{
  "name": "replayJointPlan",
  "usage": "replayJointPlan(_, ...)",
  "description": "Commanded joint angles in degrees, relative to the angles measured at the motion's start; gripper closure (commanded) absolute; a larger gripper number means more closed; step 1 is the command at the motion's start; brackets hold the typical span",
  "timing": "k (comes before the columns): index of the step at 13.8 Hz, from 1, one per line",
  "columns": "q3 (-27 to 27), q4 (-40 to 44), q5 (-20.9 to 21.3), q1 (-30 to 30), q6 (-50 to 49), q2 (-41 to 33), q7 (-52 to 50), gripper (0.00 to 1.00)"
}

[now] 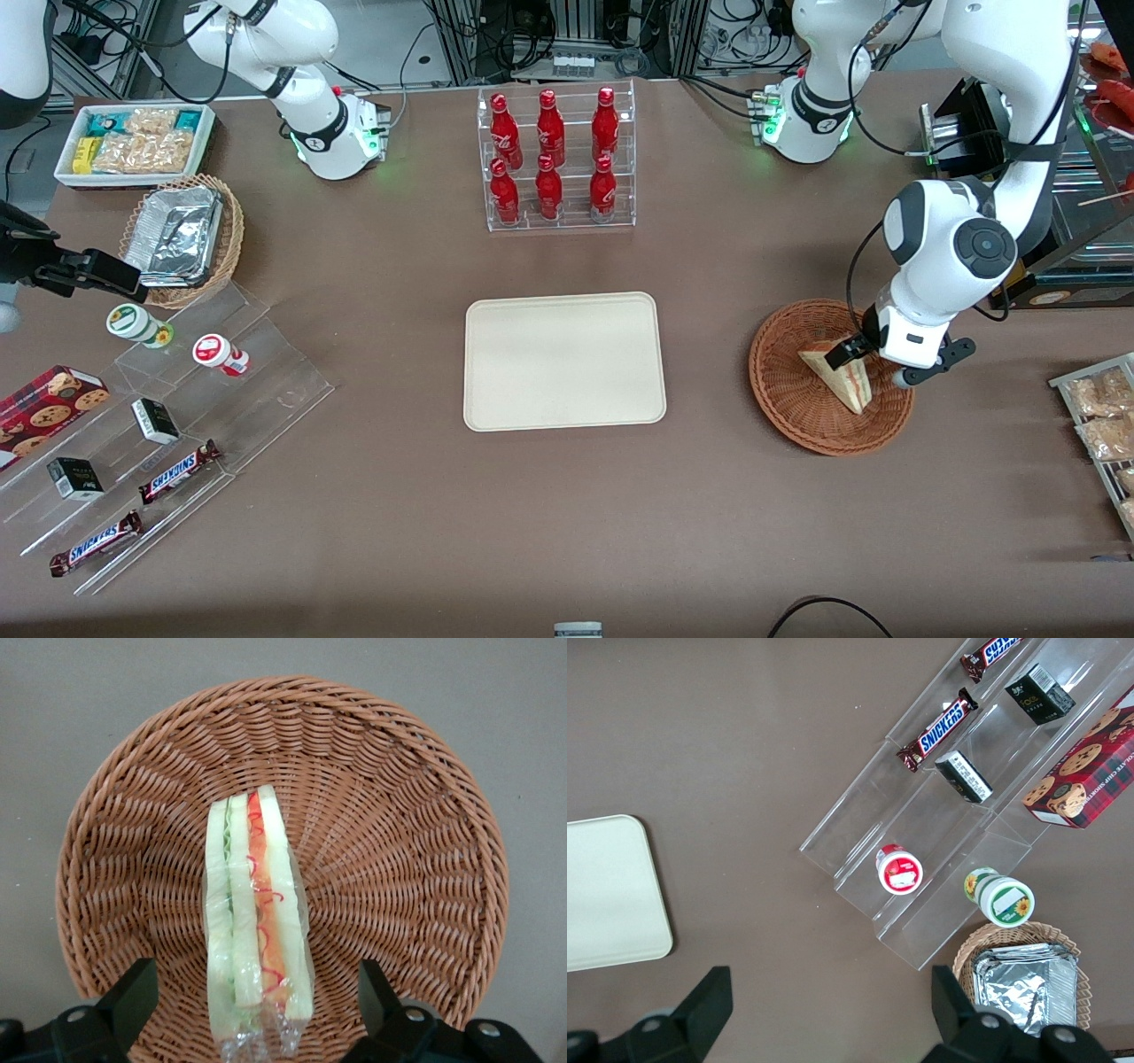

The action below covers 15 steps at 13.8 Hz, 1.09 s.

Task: Place sandwich from basket to tray
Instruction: 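Lower the left gripper and close it on the sandwich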

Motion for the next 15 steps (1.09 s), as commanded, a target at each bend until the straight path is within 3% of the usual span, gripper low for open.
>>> replayJointPlan(1,-0.1,-0.6,0.2,-0.3,2.3,1.0,-2.6,0.00)
replayJointPlan(8,-0.3,-0.6,1.0,-1.6,4.0,3.9,-2.3,0.03)
replayJointPlan(10,-0.2,-0.7,1.0,-1.4,3.8,3.6,-2.0,0.24)
replayJointPlan(12,0.0,-0.7,1.1,-1.2,3.6,3.6,-1.9,0.73)
replayJointPlan(13,0.1,-0.8,1.2,-1.2,3.5,3.4,-1.6,0.91)
replayJointPlan(14,0.1,-0.8,1.2,-1.2,3.2,3.1,-1.4,0.99)
replayJointPlan(15,0.2,-0.6,1.3,-1.1,1.9,2.4,-1.4,1.00)
